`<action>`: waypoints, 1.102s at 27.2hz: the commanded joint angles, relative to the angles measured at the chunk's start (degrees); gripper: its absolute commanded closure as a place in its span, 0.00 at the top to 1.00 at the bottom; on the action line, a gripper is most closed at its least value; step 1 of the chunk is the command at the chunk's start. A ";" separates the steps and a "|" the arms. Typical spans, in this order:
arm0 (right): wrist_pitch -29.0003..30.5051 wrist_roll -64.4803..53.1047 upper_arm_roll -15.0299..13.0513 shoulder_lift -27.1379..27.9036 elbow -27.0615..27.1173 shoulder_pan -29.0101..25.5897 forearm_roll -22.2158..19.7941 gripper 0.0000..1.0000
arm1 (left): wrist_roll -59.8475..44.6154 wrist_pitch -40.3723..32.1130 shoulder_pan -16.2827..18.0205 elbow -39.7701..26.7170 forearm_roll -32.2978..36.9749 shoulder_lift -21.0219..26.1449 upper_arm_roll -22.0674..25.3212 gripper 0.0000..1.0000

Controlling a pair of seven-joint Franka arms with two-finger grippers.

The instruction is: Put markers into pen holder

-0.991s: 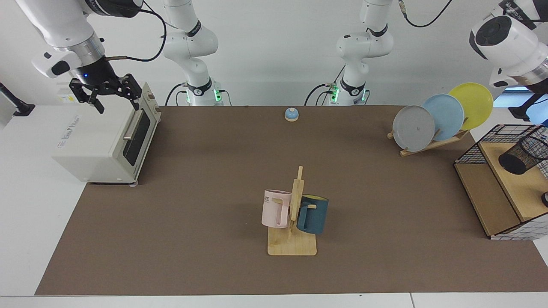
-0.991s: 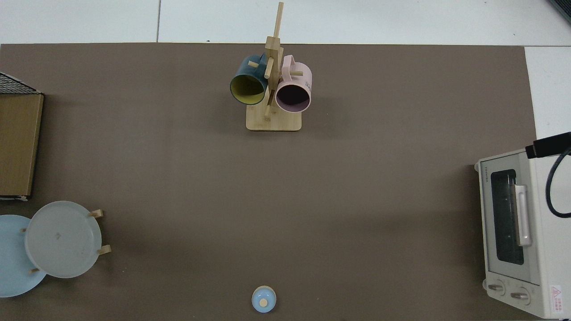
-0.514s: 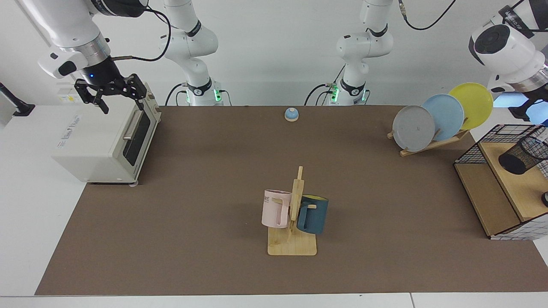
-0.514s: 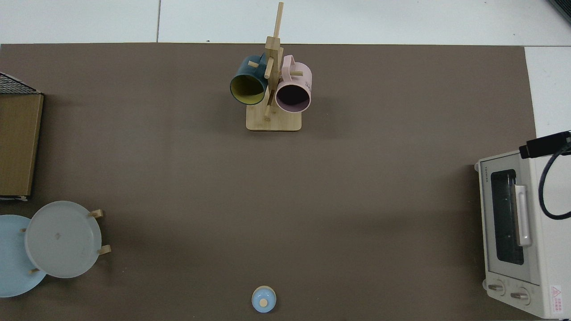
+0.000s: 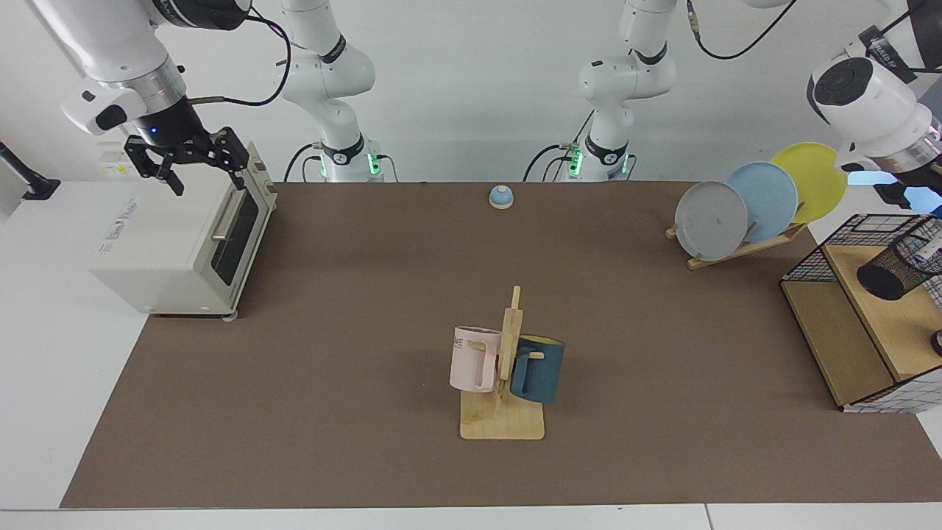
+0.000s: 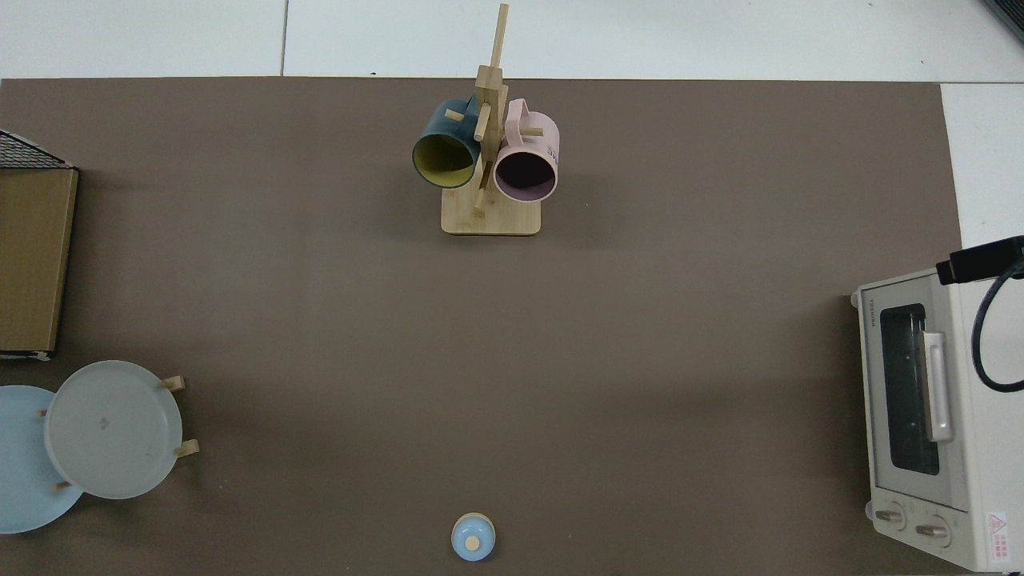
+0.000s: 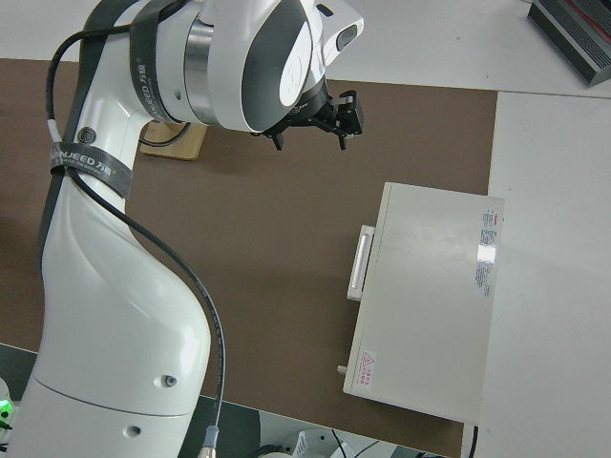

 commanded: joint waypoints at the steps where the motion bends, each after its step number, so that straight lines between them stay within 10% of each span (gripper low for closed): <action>1: 0.06 1.24 0.41 -1.57 -1.90 -0.11 -0.12 1.00 | -1.36 2.24 1.50 0.02 1.39 0.51 -0.36 0.11; 3: -0.03 1.24 0.41 -1.66 -1.90 -0.11 -0.12 1.00 | -1.45 2.33 1.50 0.02 0.86 0.51 -0.36 1.00; 12: 1.11 1.33 0.41 -1.58 -1.90 -0.03 0.32 1.00 | -1.36 1.55 1.41 0.64 -1.50 0.51 -0.45 1.00; 30: 2.17 1.24 5.42 -1.66 -1.90 -5.13 0.32 1.00 | -5.21 -16.47 -3.34 2.57 -39.11 -0.37 -7.56 1.00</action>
